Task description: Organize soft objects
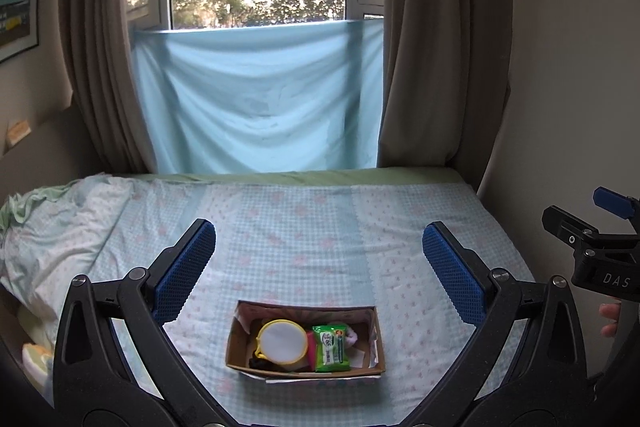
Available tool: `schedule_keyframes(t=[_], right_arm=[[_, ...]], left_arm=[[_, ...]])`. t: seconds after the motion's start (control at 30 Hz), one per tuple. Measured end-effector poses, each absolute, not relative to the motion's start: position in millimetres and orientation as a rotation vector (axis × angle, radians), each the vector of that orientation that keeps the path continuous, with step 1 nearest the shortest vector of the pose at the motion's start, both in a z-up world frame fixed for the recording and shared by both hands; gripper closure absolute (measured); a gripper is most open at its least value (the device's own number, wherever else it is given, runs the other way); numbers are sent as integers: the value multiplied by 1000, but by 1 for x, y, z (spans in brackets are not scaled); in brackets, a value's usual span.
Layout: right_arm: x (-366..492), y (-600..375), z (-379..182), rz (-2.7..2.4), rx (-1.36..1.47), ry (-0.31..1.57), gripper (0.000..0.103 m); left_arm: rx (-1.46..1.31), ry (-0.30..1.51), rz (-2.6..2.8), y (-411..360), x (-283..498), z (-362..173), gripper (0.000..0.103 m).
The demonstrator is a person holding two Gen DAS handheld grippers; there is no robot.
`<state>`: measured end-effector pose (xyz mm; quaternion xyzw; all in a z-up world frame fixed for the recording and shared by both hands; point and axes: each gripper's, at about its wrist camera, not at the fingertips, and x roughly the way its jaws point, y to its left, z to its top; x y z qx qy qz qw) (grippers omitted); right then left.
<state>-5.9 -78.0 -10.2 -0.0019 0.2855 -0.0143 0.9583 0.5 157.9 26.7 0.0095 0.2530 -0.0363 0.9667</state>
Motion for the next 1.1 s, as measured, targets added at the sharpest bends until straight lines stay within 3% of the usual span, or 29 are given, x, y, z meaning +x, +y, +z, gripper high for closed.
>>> schedule_keyframes(t=[1.1], right_arm=[[-11,-86,-7,-31,20,545,0]], left_arm=[[37,480,-42,159,-9,25,0]])
